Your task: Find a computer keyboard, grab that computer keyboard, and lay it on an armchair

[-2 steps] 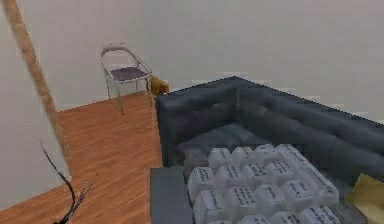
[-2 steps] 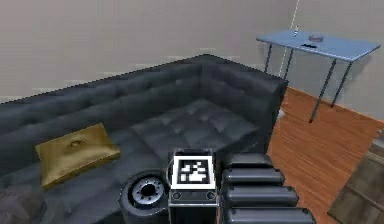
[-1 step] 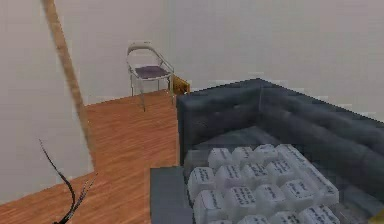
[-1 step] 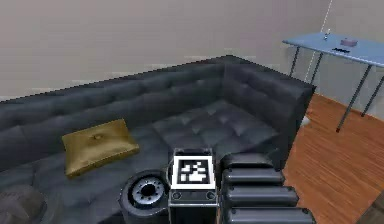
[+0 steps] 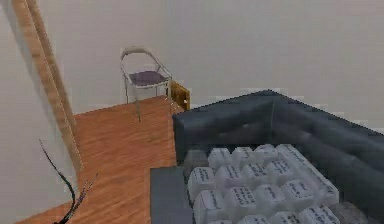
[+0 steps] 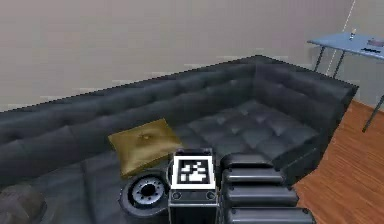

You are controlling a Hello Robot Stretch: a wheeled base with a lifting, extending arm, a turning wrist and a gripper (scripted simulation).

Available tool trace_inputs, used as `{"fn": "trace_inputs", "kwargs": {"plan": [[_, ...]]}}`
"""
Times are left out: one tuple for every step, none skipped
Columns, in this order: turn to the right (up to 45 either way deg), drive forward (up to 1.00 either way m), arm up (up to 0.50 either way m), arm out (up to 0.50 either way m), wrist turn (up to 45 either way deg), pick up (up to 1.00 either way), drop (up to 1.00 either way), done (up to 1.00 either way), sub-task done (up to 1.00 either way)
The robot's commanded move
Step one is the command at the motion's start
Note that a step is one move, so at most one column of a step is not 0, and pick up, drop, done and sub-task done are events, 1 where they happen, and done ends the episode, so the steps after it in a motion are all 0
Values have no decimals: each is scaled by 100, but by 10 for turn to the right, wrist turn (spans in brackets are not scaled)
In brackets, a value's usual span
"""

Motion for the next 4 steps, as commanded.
{"fn": "trace_inputs", "kwargs": {"plan": [[-330, 0, 0, 0, 0, 0, 0, 0, 0], [0, 15, 0, 0, 0, 0, 0, 0, 0], [0, 100, 0, 0, 0, 0, 0, 0, 0], [150, 0, 0, 0, 0, 0, 0, 0, 0]]}}
